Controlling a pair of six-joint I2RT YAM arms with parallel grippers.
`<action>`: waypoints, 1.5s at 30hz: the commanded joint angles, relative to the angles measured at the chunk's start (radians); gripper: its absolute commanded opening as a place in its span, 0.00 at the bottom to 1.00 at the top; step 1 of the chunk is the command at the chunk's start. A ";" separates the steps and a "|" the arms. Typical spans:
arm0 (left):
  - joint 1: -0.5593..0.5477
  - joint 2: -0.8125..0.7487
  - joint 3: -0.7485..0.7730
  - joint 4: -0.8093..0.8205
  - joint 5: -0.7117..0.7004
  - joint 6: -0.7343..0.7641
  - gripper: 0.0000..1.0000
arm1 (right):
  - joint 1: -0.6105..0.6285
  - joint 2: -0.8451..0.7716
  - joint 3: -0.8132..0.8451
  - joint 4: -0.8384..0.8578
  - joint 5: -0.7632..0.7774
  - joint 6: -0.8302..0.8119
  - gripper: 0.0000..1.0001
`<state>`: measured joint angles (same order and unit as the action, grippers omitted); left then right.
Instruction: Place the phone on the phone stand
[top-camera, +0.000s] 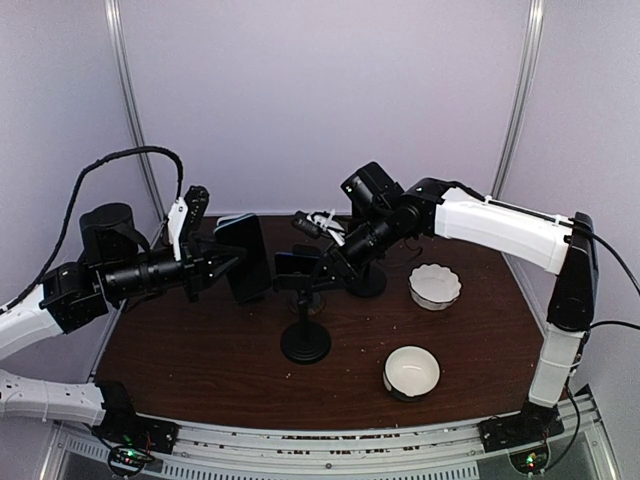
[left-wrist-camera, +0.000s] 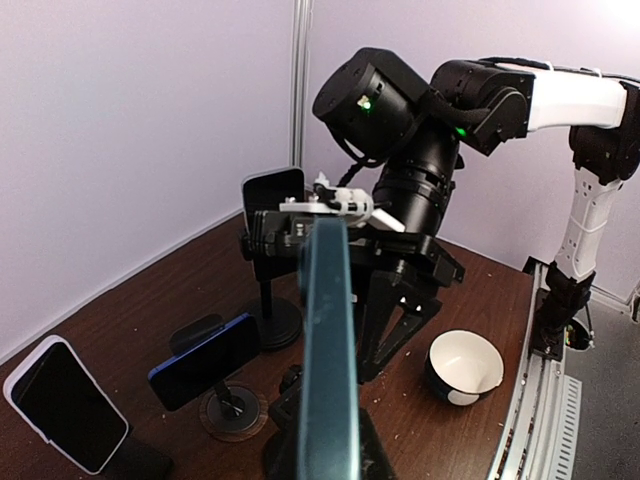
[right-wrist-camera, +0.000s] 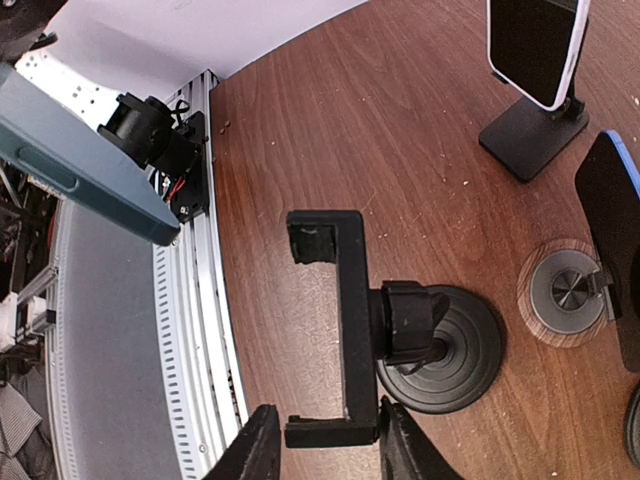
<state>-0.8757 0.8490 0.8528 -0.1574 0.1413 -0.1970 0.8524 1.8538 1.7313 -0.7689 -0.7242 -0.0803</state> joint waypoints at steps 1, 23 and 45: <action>0.009 -0.021 0.003 0.112 -0.005 -0.007 0.00 | 0.004 0.008 0.029 -0.008 0.003 -0.005 0.29; -0.011 0.364 0.020 0.676 0.621 -0.125 0.00 | 0.007 -0.106 -0.042 -0.152 -0.136 -0.304 0.05; -0.004 0.511 0.008 0.724 0.701 -0.065 0.00 | 0.014 -0.103 -0.061 -0.198 -0.197 -0.361 0.06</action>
<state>-0.8845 1.3563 0.8494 0.4767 0.8021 -0.2932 0.8577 1.7866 1.6703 -0.9562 -0.8745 -0.4217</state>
